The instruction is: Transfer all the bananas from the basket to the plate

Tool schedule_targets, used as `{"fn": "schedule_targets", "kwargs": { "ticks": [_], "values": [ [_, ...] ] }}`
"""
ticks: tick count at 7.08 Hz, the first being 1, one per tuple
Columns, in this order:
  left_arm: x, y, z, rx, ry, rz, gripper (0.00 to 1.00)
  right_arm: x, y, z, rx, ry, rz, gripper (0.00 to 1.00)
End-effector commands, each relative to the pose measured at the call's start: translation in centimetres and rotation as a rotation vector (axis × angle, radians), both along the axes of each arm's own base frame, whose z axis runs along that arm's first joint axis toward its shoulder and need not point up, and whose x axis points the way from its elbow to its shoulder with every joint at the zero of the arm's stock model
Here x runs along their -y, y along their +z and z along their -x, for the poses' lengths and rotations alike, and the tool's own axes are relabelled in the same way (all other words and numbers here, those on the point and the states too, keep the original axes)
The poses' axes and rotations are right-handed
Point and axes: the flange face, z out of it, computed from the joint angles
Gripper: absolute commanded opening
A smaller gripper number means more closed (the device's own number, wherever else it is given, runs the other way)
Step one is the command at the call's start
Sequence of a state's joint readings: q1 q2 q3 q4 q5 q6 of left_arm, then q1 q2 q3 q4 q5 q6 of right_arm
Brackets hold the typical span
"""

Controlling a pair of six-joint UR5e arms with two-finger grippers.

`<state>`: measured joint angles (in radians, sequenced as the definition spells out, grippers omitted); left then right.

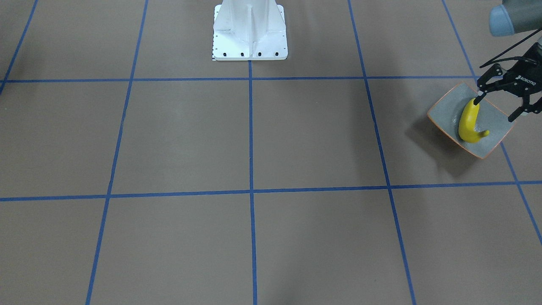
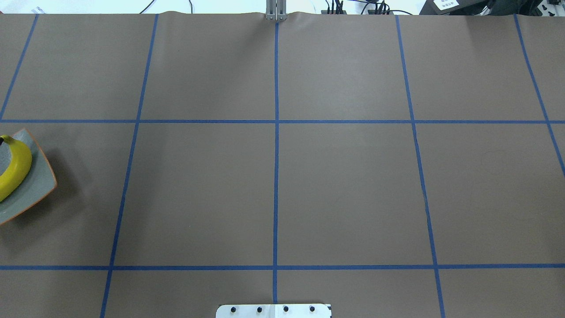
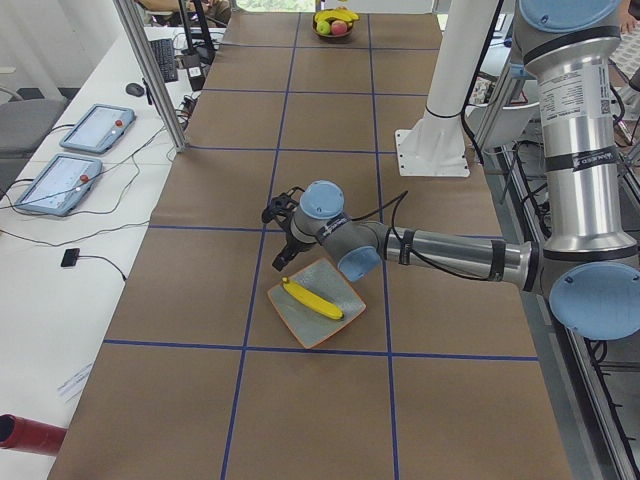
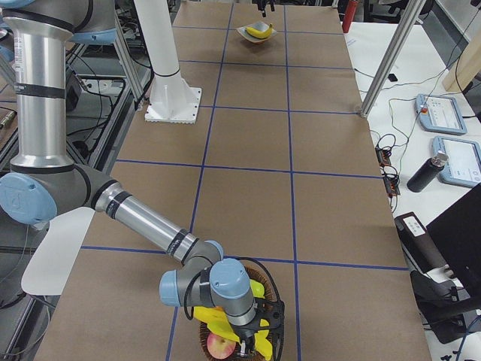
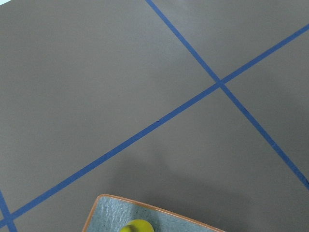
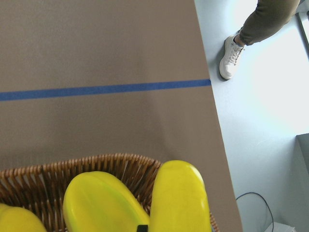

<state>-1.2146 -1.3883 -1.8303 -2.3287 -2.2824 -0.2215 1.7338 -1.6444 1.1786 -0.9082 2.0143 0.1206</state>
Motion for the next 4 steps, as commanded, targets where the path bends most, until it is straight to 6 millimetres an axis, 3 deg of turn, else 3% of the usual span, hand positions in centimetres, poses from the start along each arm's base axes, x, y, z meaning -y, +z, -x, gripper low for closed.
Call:
{"fn": "schedule_targets", "kwargs": {
  "ticks": [1,2,3,4],
  "values": [
    [-0.1,-0.1,-0.2,-0.008,0.004,0.008,1.00,3.1,-3.7,-1.2,-0.040,0.046,-0.067,0.00],
    [0.2,-0.5,-0.3,-0.013,0.006,0.003,1.00,5.1,-6.0,-1.3,-0.019,0.125,-0.082,0.00],
    [0.6,-1.2,-0.5,-0.019,0.006,-0.007,1.00,7.1,-9.7,-0.7,0.014,0.189,-0.123,0.00],
    [1.3,-2.0,-0.7,-0.035,-0.012,0.004,1.00,9.0,-14.2,1.5,0.048,0.217,-0.177,0.00]
  ]
}}
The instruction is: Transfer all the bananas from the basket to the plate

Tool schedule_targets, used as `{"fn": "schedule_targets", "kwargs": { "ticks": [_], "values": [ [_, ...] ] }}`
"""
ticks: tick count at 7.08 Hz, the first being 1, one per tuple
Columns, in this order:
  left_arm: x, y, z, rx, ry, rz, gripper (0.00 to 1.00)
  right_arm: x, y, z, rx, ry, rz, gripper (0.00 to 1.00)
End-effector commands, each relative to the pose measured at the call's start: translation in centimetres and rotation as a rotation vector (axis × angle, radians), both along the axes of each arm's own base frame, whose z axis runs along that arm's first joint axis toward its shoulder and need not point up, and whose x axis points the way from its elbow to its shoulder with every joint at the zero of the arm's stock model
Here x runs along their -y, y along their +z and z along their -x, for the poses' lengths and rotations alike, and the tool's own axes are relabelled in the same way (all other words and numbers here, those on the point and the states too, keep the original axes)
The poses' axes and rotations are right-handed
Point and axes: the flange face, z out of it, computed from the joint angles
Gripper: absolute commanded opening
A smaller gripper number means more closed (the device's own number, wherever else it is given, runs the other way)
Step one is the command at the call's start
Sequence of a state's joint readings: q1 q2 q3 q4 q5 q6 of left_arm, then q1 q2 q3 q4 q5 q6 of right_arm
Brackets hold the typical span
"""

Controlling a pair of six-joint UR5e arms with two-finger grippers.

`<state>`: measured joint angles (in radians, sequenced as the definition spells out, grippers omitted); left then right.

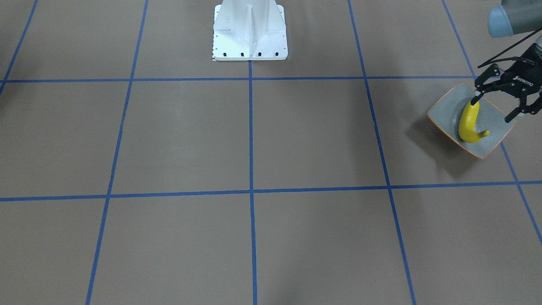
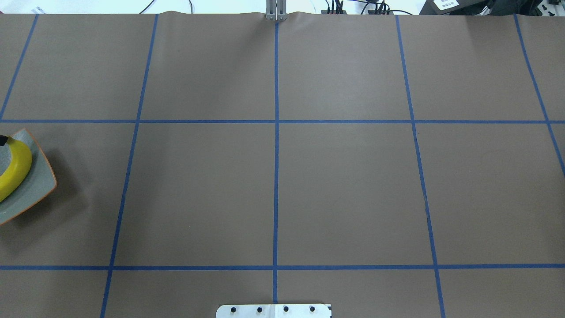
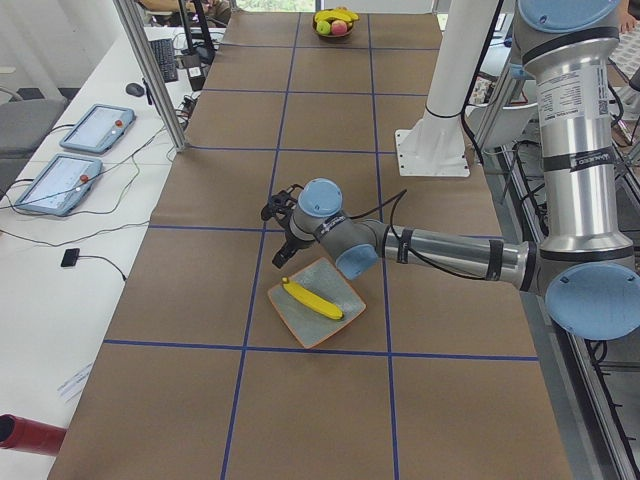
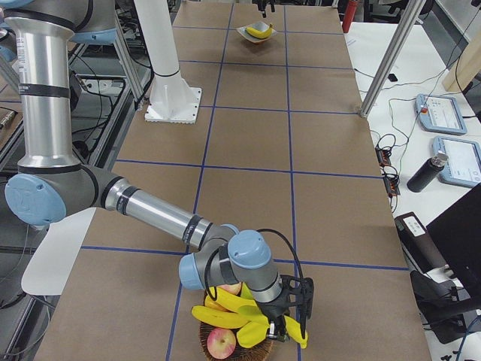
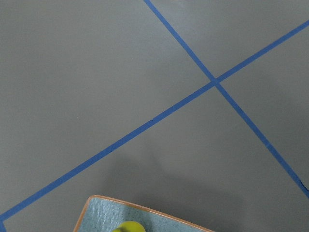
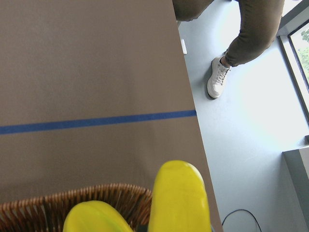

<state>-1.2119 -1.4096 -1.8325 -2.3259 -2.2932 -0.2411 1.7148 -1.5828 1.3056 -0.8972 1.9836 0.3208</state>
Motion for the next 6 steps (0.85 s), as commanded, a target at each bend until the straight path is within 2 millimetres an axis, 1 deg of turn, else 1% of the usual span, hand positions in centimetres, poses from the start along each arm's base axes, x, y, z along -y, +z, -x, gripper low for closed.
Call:
{"fn": "schedule_targets", "kwargs": {
  "ticks": [1,2,3,4,5,6],
  "values": [
    [1.7,-2.6,-0.6,-0.047,-0.040,0.021,1.00,4.6,-10.6,5.5,0.114,0.105,-0.106,0.00],
    [2.8,-4.6,-1.1,-0.086,-0.074,0.046,1.00,6.4,-16.5,10.0,0.218,0.177,-0.133,0.00],
    [4.0,-6.8,-1.6,-0.137,-0.112,0.082,1.00,8.0,-21.5,13.6,0.300,0.200,-0.166,0.00],
    [5.2,-10.0,-2.9,-0.209,-0.113,0.127,1.00,9.5,-25.8,17.9,0.365,0.205,-0.194,0.00],
    [6.1,-13.5,-4.7,-0.281,-0.120,0.174,1.00,10.6,-29.7,22.8,0.420,0.230,-0.211,0.00],
    [5.8,-17.4,-6.9,-0.346,-0.108,0.209,1.00,11.4,-34.3,29.0,0.464,0.237,-0.259,0.00]
  ]
}}
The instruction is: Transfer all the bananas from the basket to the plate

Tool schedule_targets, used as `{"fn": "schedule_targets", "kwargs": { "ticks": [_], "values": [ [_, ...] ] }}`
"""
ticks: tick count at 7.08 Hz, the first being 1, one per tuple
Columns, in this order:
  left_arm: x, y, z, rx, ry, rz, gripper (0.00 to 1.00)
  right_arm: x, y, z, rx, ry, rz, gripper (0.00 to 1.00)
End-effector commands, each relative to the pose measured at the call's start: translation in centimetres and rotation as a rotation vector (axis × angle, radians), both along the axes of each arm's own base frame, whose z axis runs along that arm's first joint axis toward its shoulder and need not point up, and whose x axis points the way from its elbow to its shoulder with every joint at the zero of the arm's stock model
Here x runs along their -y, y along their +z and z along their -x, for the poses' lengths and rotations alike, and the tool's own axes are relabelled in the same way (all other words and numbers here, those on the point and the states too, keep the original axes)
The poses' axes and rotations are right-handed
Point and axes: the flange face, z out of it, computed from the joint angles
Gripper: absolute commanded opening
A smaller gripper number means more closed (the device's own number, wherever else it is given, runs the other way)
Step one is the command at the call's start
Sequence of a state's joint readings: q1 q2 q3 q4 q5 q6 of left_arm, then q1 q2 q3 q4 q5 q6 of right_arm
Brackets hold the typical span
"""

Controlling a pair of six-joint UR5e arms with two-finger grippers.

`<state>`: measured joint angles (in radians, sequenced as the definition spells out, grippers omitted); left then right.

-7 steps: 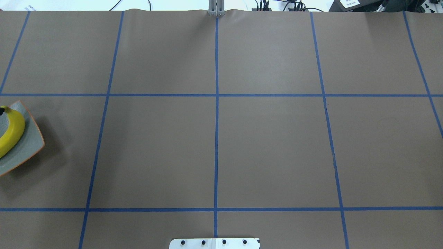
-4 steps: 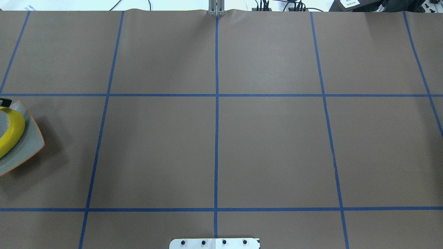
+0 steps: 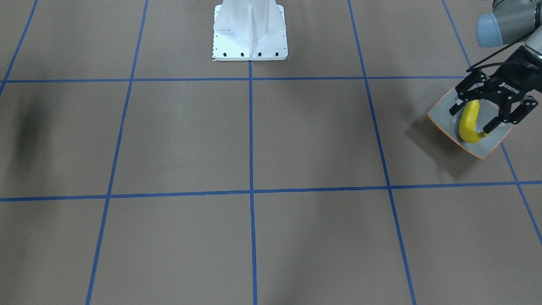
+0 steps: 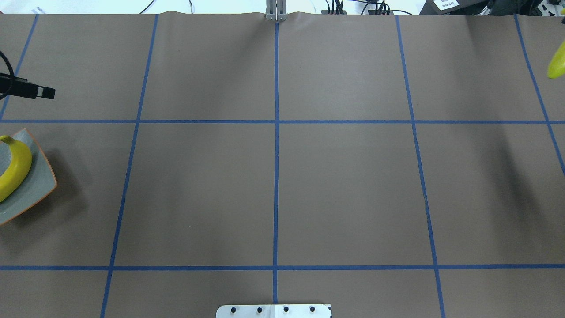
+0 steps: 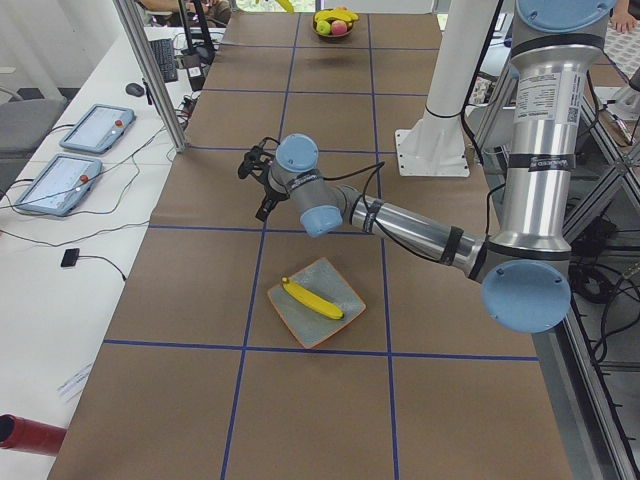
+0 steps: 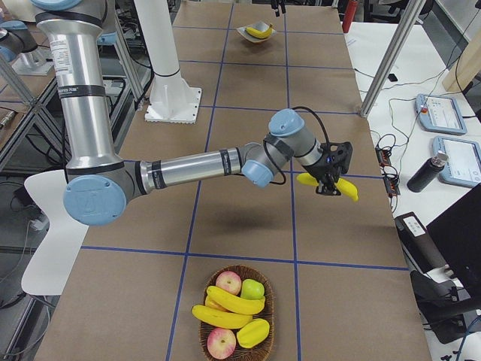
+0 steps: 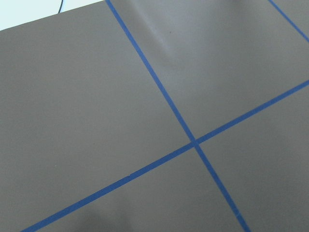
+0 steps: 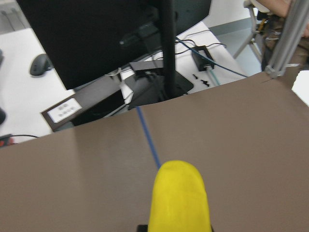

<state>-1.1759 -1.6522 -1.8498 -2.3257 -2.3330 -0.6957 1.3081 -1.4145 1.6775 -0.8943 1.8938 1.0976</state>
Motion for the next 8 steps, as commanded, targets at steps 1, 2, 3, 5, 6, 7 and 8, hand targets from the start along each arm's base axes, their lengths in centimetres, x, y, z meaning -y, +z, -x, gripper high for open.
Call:
{"fn": "schedule_targets", "kwargs": {
  "ticks": [1,2,3,5,6,7,8],
  "values": [
    [0.0,-8.8,-5.4,-0.164,0.025,0.100,1.00,1.2,-10.6,13.3,0.141,0.050,-0.083,0.00],
    [-0.1,-12.8,-7.9,-0.230,0.044,0.141,1.00,0.1,-14.3,17.7,0.208,0.039,-0.110,0.00],
    [-0.5,-16.2,-10.1,-0.285,0.072,0.172,1.00,-1.0,-17.8,20.1,0.272,0.010,-0.133,0.00],
    [-1.6,-20.3,-12.6,-0.335,0.125,0.150,1.00,-5.9,-23.9,24.5,0.366,-0.100,-0.209,0.00],
    [-3.2,-21.9,-14.3,-0.361,0.177,0.115,1.00,-8.8,-26.2,27.0,0.406,-0.168,-0.235,0.00],
    [-4.6,-22.4,-15.9,-0.372,0.220,0.104,1.00,-11.1,-28.8,29.7,0.446,-0.229,-0.258,0.00],
    [-5.1,-22.6,-16.4,-0.375,0.233,0.102,1.00,-12.7,-29.7,31.7,0.464,-0.272,-0.261,0.00]
  ]
}}
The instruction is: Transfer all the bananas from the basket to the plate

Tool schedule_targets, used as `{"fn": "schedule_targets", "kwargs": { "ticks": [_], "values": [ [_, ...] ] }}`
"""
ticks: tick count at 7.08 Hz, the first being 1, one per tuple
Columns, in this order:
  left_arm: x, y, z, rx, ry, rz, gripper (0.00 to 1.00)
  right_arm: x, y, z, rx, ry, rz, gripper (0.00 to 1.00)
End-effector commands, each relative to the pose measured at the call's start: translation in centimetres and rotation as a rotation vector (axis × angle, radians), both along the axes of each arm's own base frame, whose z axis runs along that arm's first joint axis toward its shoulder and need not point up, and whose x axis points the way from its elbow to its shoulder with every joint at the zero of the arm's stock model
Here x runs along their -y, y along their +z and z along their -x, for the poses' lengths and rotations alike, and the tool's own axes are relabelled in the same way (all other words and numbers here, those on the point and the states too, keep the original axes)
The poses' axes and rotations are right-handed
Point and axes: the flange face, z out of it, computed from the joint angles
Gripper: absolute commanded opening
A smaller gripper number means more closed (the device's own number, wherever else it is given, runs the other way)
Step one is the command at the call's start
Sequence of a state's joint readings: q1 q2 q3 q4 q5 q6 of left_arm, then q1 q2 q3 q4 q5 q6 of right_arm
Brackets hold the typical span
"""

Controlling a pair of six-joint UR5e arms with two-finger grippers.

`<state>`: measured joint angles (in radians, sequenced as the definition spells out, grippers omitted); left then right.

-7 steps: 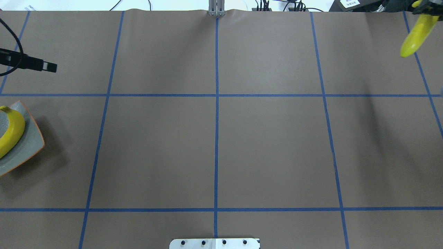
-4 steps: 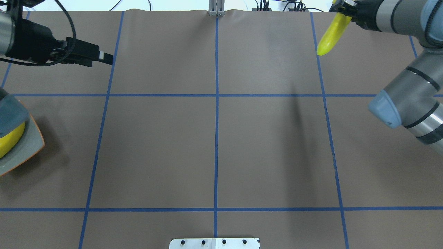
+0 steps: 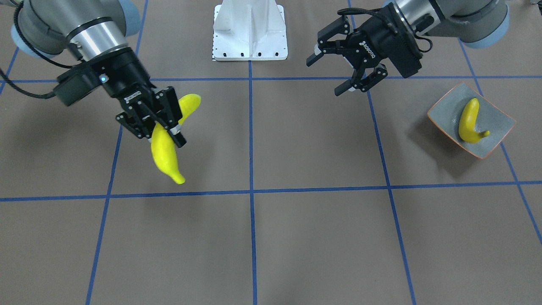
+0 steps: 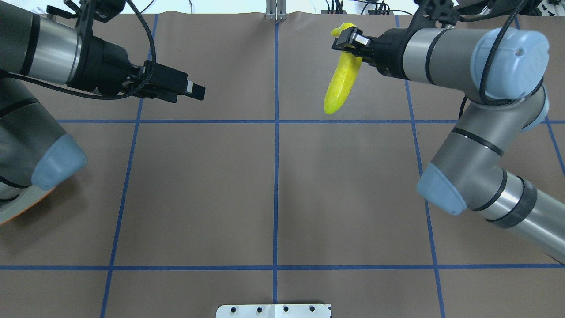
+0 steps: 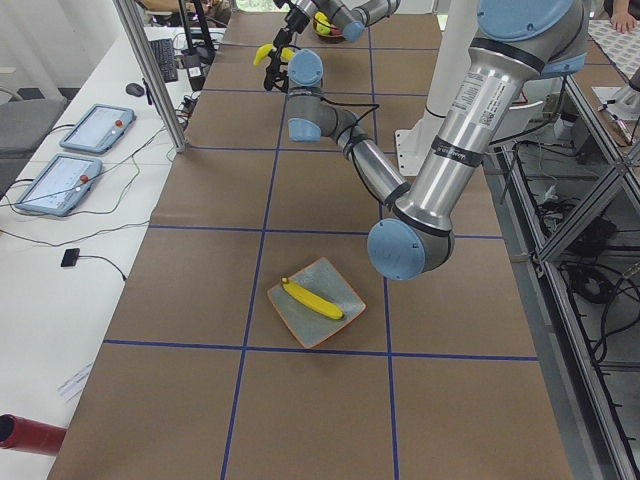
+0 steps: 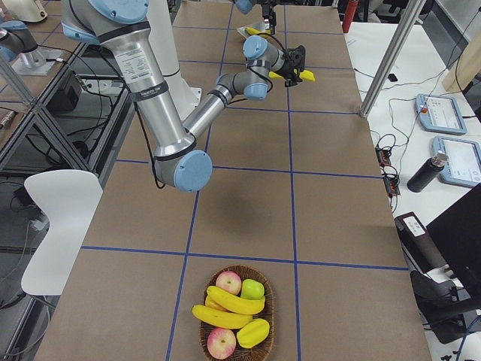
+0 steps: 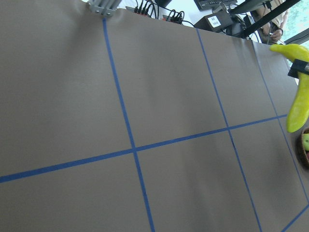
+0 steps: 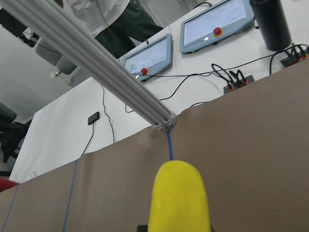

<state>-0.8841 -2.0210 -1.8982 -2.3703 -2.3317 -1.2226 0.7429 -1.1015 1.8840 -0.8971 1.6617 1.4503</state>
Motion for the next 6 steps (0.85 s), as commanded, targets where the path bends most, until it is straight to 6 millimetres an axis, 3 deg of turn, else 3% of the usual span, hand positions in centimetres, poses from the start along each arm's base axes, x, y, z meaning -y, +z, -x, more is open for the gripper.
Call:
{"fn": "schedule_targets", "kwargs": {
  "ticks": [1,3,4,6],
  "values": [
    [-2.1,-1.0,-1.7,-0.021,0.051,-0.023,1.00,-3.1,-2.7,3.3,0.040,-0.079,-0.033,0.00],
    [-4.0,-2.0,-3.2,-0.041,0.094,-0.044,1.00,-5.2,-6.0,5.7,0.085,-0.129,-0.054,0.00],
    [-4.2,-2.1,-3.4,-0.044,0.100,-0.049,1.00,-5.2,-7.6,6.2,0.157,-0.121,0.022,0.00],
    [-4.6,-2.4,-3.4,-0.057,0.106,-0.061,1.00,-5.5,-9.2,7.5,0.135,-0.104,0.155,0.00]
  ]
}}
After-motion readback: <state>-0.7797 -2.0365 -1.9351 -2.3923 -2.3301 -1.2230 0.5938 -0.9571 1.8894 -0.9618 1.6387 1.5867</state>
